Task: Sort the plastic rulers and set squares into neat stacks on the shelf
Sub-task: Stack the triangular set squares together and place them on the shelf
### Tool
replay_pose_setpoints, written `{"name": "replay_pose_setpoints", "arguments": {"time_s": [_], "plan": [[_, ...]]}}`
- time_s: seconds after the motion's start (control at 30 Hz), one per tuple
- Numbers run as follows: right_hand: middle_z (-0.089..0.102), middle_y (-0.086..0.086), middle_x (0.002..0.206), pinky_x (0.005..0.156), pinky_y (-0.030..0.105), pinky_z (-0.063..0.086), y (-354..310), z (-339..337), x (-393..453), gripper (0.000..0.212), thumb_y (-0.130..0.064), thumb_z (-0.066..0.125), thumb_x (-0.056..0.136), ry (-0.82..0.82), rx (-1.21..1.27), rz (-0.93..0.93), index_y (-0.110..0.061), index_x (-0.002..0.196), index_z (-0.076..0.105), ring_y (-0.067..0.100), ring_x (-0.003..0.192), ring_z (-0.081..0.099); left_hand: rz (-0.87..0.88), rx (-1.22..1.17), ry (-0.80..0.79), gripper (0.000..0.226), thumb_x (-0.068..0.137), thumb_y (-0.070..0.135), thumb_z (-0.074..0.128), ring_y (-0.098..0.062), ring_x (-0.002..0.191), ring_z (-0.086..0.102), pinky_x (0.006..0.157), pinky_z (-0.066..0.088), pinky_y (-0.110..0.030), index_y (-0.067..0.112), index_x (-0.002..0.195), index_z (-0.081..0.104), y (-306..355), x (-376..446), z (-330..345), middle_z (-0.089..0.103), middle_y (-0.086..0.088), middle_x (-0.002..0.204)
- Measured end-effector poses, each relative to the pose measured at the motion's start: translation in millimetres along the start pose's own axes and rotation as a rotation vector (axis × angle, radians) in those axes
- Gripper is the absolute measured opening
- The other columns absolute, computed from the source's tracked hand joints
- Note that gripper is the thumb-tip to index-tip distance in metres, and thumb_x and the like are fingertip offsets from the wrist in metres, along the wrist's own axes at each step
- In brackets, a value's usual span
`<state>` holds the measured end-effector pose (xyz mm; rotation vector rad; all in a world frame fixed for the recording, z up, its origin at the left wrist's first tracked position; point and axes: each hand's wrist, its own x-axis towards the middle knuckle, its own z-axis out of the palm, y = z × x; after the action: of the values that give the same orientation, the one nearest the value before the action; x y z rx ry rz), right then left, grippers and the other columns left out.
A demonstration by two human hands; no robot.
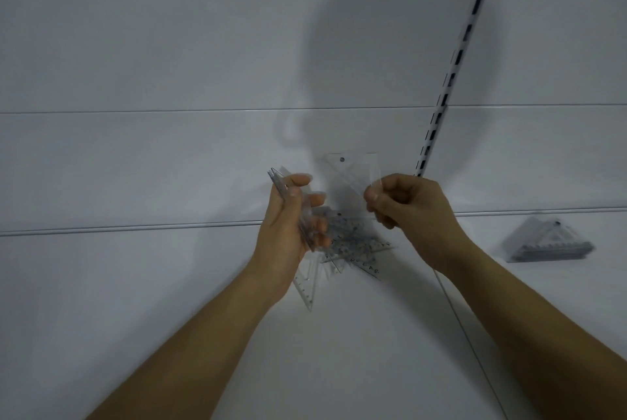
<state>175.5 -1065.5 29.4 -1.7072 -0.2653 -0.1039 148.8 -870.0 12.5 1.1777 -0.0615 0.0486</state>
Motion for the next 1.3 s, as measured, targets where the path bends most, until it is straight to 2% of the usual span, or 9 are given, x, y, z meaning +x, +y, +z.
{"name": "replay_pose_setpoints", "arguments": {"time_s": [0.17,0.27,0.4,0.5,0.63,0.9,1.07,1.2,1.3], "plan": [[0.069,0.016,0.066,0.052,0.027,0.048,-5.2,25.4,-14.5,0.036,-0.017,0.082,0.077,-0.137,0.075,0.071,-0.001,0.097,0.057,0.021,0.052,0.056,0.052,0.121,-0.057,0.03,0.097,0.042,0.052,-0.024,0.072,0.055,0.053,0.045,-0.031,0.023,0.119,0.054,-3.6,-5.0,7.5,0.062,-0.007,0.099],[0.073,0.015,0.068,0.052,0.029,0.051,-3.3,35.0,-19.5,0.033,-0.021,0.081,0.081,-0.178,-0.052,0.016,0.0,0.088,0.056,0.023,0.053,0.063,0.012,0.122,-0.041,0.019,0.103,0.029,0.05,-0.02,0.07,0.063,0.054,0.05,-0.032,0.02,0.117,0.056,-3.4,-5.9,8.4,0.067,-0.007,0.095],[0.071,-0.003,0.068,0.064,0.037,0.057,6.8,27.0,-12.0,0.025,-0.038,0.064,0.096,-0.097,-0.451,-0.129,-0.017,0.083,0.069,0.011,0.06,0.065,0.028,0.159,0.038,0.021,0.106,0.022,0.044,-0.028,0.095,0.068,0.088,0.055,-0.051,0.017,0.118,0.061,-4.9,-2.8,0.9,0.071,-0.013,0.104],[0.065,-0.011,0.078,0.066,0.026,0.044,17.3,14.1,-2.5,0.02,-0.042,0.062,0.094,0.006,-0.734,-0.237,-0.025,0.089,0.071,0.006,0.071,0.057,0.05,0.112,0.013,0.025,0.107,0.015,0.039,-0.029,0.082,0.067,0.075,0.054,-0.044,0.02,0.125,0.056,1.9,-0.3,-0.4,0.066,-0.016,0.103],[0.062,-0.009,0.097,0.073,0.024,0.043,29.1,7.4,4.3,0.042,-0.055,0.07,0.085,-0.076,-0.932,-0.07,-0.027,0.115,0.068,0.009,0.083,0.055,0.06,0.099,0.003,0.019,0.107,0.018,0.041,-0.02,0.054,0.048,0.053,0.042,-0.03,0.021,0.116,0.057,7.5,-0.7,-1.5,0.059,-0.016,0.104],[0.066,-0.014,0.076,0.062,0.002,0.041,27.7,-3.1,8.5,0.017,-0.028,0.075,0.088,-0.044,-0.788,-0.019,-0.022,0.104,0.076,-0.003,0.071,0.06,-0.109,-0.141,-0.049,0.026,0.098,0.026,0.039,-0.015,0.053,0.037,0.045,0.032,-0.025,0.013,0.105,0.061,17.4,-5.5,-0.5,0.054,-0.007,0.091],[0.068,-0.012,0.086,0.065,0.008,0.039,27.0,-8.4,9.8,0.017,-0.032,0.076,0.084,-0.034,-0.806,-0.05,-0.026,0.1,0.076,-0.002,0.068,0.056,-0.075,-0.084,0.008,0.036,0.106,0.036,0.039,-0.021,0.054,0.052,0.054,0.052,-0.034,0.01,0.122,0.058,11.7,-3.4,2.5,0.056,-0.013,0.1],[0.07,-0.008,0.098,0.078,0.026,0.052,29.3,-11.1,9.7,0.029,-0.037,0.074,0.085,-0.078,-0.876,-0.001,-0.024,0.11,0.073,0.01,0.081,0.06,-0.035,-0.058,-0.019,0.038,0.1,0.043,0.041,-0.023,0.055,0.052,0.058,0.055,-0.036,0.014,0.119,0.057,11.5,-4.5,5.0,0.057,-0.016,0.105],[0.07,-0.009,0.092,0.081,0.028,0.054,28.3,-13.9,10.6,0.028,-0.033,0.074,0.084,-0.074,-0.892,-0.018,-0.022,0.11,0.073,0.01,0.08,0.062,-0.055,-0.052,-0.027,0.044,0.093,0.046,0.045,-0.024,0.056,0.052,0.059,0.055,-0.037,0.014,0.12,0.058,11.3,-4.3,3.3,0.057,-0.017,0.108]]}}
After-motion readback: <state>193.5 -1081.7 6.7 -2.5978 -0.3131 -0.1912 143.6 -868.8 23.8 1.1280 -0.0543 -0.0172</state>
